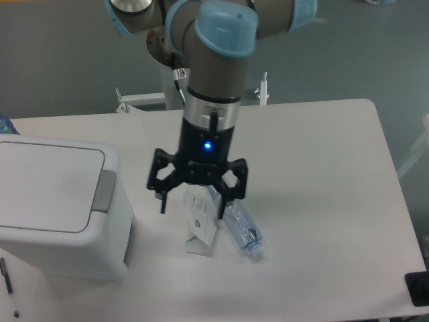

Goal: Open the trash can
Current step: 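Move the open gripper across the table toward the trash bin lid, then lower the gripper fingers against the bin lid's edge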

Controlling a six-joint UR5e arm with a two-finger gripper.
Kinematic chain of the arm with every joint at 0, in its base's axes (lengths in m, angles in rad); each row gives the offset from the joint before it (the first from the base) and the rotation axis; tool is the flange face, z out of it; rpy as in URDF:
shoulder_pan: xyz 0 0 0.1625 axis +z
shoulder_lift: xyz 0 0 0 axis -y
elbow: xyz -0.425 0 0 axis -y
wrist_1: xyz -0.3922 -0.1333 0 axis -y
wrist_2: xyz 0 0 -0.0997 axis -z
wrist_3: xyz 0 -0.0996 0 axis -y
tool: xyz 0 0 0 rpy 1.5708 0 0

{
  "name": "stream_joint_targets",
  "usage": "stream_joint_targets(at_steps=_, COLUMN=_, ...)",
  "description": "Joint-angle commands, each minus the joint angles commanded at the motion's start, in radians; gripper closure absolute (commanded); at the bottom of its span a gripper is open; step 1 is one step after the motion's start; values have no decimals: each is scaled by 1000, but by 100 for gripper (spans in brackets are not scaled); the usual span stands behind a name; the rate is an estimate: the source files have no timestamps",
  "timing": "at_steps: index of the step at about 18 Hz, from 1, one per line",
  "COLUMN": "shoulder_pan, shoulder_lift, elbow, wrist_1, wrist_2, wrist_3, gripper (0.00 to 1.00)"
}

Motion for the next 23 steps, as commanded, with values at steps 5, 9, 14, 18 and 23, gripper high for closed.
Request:
stream_joint_targets(at_steps=5, shoulder_pan=-49, shoulder_lift=0, elbow=-9, wrist_1=2, wrist_2=2, wrist_3=-2, gripper=0)
stream_joint_targets(at_steps=9, shoulder_pan=-69, shoulder_lift=15, elbow=-26, wrist_1=0, wrist_2=0, wrist_3=-2, gripper=0)
stream_joint_targets(at_steps=14, shoulder_pan=-72, shoulder_lift=34, elbow=-58, wrist_1=2, wrist_2=3, wrist_3=0, gripper=0)
stream_joint_targets(at_steps=18, shoulder_pan=-72, shoulder_lift=38, elbow=-67, wrist_1=2, wrist_2=6, wrist_3=0, gripper=0)
stream_joint_targets(at_steps=23, shoulder_pan=-72, shoulder_lift=38, elbow=-78, wrist_1=6, wrist_2=8, wrist_3=2, gripper=0)
